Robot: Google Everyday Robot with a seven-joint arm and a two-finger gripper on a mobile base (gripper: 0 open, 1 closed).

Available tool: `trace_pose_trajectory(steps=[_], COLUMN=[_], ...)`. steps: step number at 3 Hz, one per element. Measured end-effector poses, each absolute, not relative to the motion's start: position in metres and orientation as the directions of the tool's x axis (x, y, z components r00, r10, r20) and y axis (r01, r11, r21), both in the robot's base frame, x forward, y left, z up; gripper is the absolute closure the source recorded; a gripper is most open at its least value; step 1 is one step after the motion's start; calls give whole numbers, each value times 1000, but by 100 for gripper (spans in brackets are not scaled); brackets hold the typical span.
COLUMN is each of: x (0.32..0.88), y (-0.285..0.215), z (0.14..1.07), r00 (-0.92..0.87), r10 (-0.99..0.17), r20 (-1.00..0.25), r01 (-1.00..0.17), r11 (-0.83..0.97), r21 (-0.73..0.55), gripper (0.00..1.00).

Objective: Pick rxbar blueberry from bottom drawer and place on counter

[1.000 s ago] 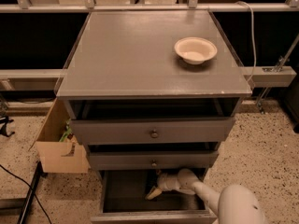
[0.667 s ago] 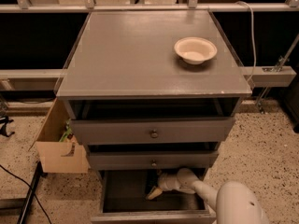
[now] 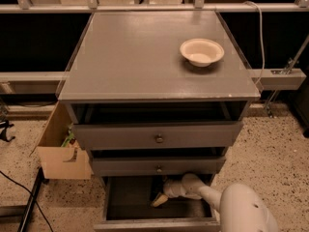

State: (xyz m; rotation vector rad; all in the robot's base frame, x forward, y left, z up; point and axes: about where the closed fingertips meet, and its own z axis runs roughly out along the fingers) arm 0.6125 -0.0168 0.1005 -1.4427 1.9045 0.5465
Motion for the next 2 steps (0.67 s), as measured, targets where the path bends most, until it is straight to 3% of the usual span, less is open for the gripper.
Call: trace_pose_trajectory(steps=[2], x=[612], y=[-22], z=[100], r00=[-187], r10=[-671], r20=[-717], r01=[-945], r11=[321], r21=[-55], gripper=[46])
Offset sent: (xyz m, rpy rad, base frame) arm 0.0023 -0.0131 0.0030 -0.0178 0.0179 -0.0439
